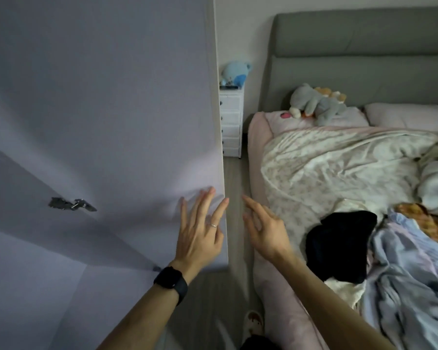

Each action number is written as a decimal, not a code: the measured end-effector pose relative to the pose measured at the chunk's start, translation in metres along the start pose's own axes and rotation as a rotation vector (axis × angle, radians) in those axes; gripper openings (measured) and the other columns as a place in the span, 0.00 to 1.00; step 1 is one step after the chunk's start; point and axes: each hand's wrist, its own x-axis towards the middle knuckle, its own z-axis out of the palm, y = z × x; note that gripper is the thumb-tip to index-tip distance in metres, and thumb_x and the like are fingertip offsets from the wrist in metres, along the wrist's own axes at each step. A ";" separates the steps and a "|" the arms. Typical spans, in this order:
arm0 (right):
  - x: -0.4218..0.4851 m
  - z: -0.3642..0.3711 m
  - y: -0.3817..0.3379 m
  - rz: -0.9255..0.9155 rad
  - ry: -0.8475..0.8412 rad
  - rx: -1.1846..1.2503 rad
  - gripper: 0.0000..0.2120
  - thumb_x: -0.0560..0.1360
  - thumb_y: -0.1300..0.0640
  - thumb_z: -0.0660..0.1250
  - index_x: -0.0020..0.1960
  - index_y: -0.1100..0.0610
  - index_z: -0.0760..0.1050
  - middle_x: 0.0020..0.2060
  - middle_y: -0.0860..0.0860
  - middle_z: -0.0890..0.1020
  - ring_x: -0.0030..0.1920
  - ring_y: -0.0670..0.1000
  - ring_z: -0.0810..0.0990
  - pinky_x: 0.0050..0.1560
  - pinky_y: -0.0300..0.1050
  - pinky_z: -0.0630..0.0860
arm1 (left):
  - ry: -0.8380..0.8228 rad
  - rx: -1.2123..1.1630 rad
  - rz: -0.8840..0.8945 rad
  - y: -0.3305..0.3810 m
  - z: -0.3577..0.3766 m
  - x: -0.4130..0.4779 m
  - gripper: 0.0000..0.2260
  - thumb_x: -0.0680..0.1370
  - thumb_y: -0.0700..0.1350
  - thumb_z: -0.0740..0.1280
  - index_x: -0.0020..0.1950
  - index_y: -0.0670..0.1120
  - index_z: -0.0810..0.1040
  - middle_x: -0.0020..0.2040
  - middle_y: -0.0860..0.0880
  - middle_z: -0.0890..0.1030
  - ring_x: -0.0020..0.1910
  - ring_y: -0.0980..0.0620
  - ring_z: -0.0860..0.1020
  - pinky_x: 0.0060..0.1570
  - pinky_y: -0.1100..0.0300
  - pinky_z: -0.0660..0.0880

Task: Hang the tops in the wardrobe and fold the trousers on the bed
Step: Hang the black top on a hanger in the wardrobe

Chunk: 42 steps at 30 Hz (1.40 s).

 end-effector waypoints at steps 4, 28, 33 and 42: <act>-0.076 -0.020 0.031 0.117 0.075 -0.141 0.20 0.80 0.58 0.69 0.71 0.51 0.76 0.59 0.51 0.82 0.57 0.54 0.82 0.55 0.50 0.79 | -0.363 -0.254 -0.042 0.037 0.018 -0.045 0.35 0.72 0.39 0.69 0.79 0.51 0.64 0.79 0.46 0.64 0.77 0.44 0.64 0.73 0.38 0.63; -0.206 -0.149 0.222 1.020 0.225 -0.082 0.24 0.81 0.47 0.63 0.76 0.47 0.66 0.68 0.50 0.77 0.67 0.55 0.75 0.60 0.50 0.74 | -1.003 -0.408 0.151 0.258 0.207 0.060 0.24 0.80 0.48 0.63 0.77 0.52 0.66 0.77 0.53 0.65 0.74 0.50 0.66 0.73 0.54 0.64; -0.174 -0.141 0.314 1.140 0.172 0.070 0.26 0.80 0.45 0.65 0.75 0.52 0.67 0.67 0.52 0.78 0.65 0.55 0.77 0.61 0.48 0.74 | -1.147 -0.370 0.068 0.285 0.290 0.085 0.23 0.81 0.49 0.64 0.77 0.52 0.66 0.75 0.52 0.67 0.72 0.50 0.68 0.68 0.55 0.69; -0.161 -0.082 0.383 1.232 0.243 0.354 0.11 0.77 0.51 0.71 0.57 0.48 0.74 0.43 0.40 0.81 0.47 0.47 0.83 0.37 0.30 0.68 | -1.476 -0.453 -0.323 0.316 0.364 0.056 0.18 0.79 0.55 0.67 0.67 0.51 0.76 0.60 0.52 0.83 0.61 0.52 0.79 0.62 0.59 0.73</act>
